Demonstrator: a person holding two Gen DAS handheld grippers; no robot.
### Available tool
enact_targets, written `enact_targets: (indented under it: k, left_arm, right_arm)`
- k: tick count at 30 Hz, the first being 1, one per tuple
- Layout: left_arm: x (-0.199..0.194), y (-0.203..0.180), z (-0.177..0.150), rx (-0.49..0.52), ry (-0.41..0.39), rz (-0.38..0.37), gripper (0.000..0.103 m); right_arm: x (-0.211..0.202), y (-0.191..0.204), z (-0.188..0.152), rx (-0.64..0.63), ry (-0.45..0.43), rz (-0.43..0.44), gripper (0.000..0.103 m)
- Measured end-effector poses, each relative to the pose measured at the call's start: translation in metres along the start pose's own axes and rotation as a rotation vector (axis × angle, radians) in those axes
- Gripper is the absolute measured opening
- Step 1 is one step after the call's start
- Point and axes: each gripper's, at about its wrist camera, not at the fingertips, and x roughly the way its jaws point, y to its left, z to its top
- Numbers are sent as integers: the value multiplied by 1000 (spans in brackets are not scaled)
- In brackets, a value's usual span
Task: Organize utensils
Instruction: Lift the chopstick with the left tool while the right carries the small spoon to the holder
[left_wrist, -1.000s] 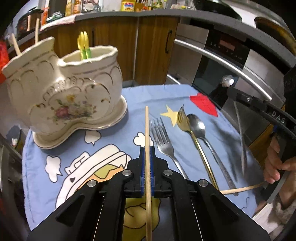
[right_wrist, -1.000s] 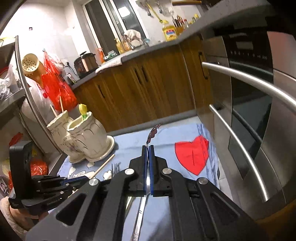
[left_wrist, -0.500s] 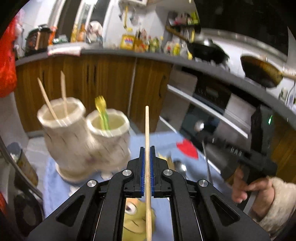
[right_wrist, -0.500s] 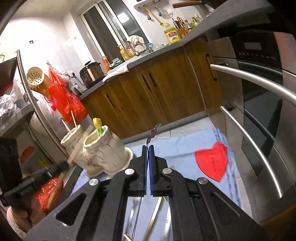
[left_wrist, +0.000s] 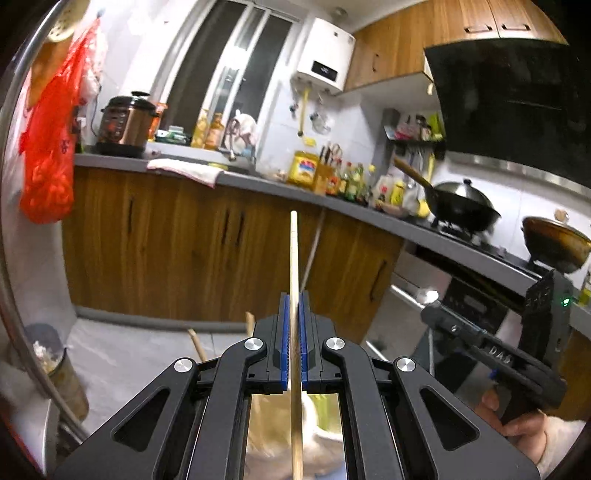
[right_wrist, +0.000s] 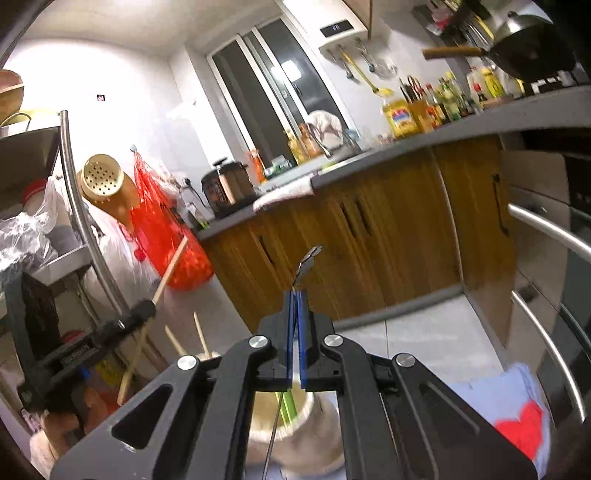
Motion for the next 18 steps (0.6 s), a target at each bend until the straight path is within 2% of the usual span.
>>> enact_targets:
  k: [6,10,18]
  left_arm:
    - [23,20,-6,-20,-28,17,5]
    - [32,22,-14,-8,-42,0,5]
    - [38,19,-24,37,-62,14,5]
  right_arm:
    - [35,14,2,-45,-80,-33,2]
    - [54,19,-2,-82,-105,-60,2]
    - [73,15,-17,-135,-102,-97,2]
